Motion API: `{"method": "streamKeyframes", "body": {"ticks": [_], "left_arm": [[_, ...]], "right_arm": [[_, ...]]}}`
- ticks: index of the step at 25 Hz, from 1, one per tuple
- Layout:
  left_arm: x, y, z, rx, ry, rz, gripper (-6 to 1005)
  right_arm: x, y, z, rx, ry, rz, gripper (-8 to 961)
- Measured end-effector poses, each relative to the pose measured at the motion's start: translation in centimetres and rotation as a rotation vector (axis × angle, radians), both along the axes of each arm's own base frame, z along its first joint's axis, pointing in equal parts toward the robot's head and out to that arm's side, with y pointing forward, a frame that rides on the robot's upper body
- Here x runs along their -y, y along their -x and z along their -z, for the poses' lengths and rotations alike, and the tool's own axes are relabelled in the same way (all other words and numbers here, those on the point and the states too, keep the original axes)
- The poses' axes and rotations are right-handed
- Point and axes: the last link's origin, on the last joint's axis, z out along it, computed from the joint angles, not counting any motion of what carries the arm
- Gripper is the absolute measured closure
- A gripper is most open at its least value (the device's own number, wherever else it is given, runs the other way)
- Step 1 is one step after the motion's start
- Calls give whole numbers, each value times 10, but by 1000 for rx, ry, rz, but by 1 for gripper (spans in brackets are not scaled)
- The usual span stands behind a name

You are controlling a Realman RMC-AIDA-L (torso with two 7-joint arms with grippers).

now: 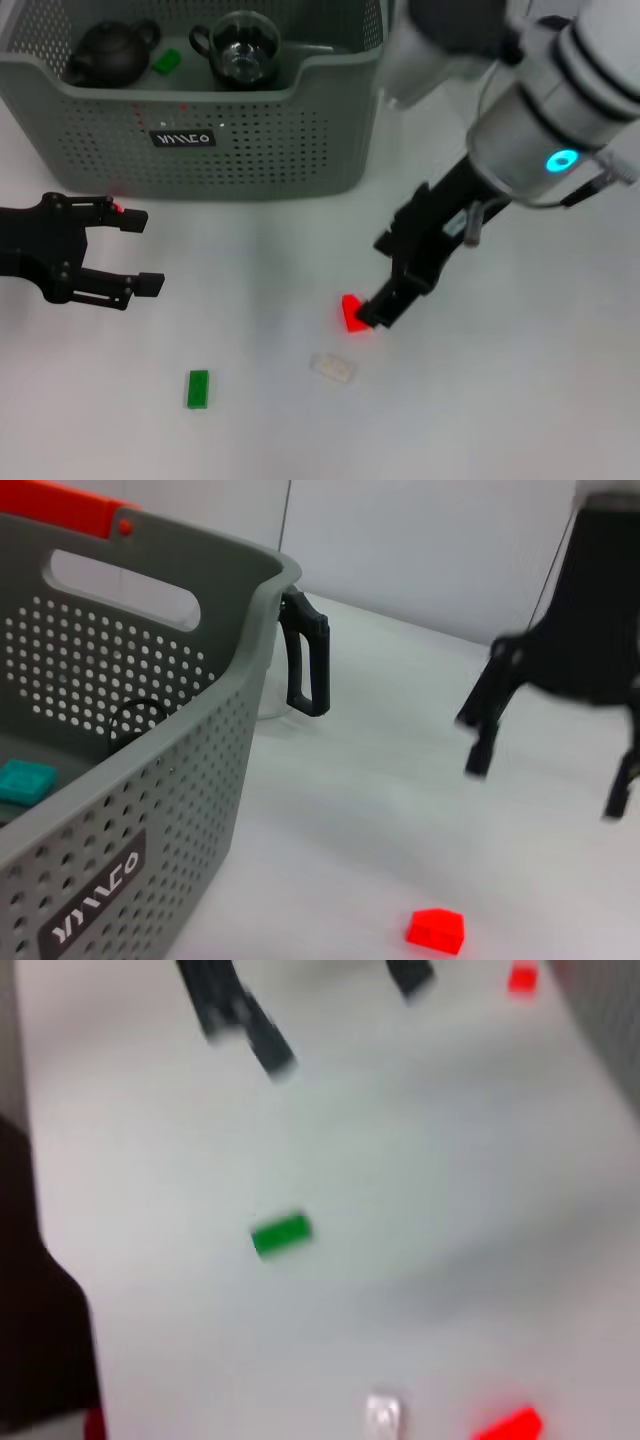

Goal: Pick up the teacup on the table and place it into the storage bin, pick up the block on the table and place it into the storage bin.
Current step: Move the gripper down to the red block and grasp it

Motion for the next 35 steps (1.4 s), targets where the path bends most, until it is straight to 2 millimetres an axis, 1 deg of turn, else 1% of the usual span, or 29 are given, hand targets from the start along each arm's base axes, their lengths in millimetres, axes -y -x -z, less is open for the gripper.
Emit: {"method": "streamKeyframes", "body": {"ticks": [3, 11, 14, 18, 26, 35], "left_arm": [[1, 1, 0, 0, -1, -3, 114], [0, 2, 2, 4, -16, -12, 113], [-1, 3, 1, 10, -30, -21, 114], [0, 4, 0, 22, -45, -33, 114], [1, 5, 0, 42, -60, -47, 113], [1, 5, 2, 43, -61, -46, 113]], "right_arm": [[-4, -9, 16, 50, 8, -11, 18], [-14, -17, 53, 106, -6, -160, 24], [-11, -18, 68, 130, -12, -245, 26], [-3, -20, 82, 164, 1, -336, 29], [-3, -22, 87, 190, 19, -378, 35], [-3, -30, 92, 209, 18, -376, 42]]}}
